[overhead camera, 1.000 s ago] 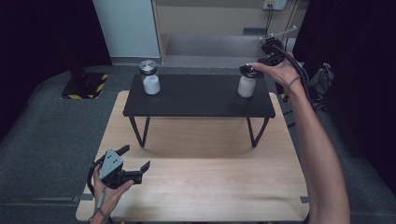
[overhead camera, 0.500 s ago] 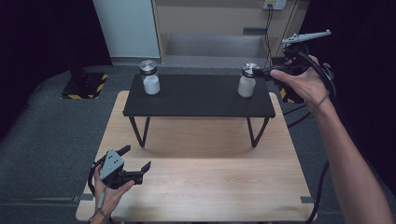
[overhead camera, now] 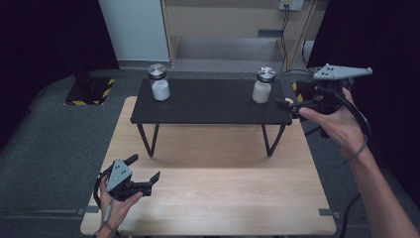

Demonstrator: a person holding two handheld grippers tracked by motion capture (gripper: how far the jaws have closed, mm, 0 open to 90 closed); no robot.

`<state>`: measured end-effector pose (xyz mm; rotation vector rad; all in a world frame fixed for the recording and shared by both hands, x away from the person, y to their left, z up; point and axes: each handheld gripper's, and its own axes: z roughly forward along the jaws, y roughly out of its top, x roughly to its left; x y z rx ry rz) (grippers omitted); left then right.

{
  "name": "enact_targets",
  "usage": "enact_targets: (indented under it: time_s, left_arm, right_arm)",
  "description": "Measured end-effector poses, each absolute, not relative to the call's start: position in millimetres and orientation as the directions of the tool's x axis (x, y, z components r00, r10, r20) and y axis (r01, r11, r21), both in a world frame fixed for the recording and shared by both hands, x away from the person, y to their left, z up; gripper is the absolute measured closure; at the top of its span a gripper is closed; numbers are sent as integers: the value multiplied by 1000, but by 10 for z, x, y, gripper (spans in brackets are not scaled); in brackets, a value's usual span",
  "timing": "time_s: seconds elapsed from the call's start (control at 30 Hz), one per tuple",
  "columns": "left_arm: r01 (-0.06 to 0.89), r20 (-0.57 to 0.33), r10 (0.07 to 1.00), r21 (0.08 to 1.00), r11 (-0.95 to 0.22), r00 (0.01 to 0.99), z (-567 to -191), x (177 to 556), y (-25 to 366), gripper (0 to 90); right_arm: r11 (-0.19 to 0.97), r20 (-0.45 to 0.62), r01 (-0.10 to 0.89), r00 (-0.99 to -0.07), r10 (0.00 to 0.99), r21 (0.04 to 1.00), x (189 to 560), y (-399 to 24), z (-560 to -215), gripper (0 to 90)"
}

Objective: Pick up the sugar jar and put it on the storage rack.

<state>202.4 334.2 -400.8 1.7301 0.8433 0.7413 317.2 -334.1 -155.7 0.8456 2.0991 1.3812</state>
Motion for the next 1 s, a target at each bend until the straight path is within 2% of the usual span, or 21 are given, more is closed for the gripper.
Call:
enact_targets:
  time_s: [0.23,0.47,0.67,1.0]
  left_arm:
    - [191,84,821,954,-229,565,-4006,2026,3332,44]
    - [189,88,819,954,-233,567,-4003,2025,3327,44]
    - [189,88,819,954,-233,566,-4004,2023,3324,44]
    - [189,87,820,954,-232,566,-4006,2023,3329,43]
  right_arm:
    - [242,-74,154,-680,729,958,2859,-3412,-1962,55]
    - [230,-47,175,-690,722,957,2728,-3436,-2374,57]
    - [232,-65,169,-660,749,958,2597,-3390,-2764,58]
    - [159,-11,181,-627,779,971,2511,-3359,-3511,55]
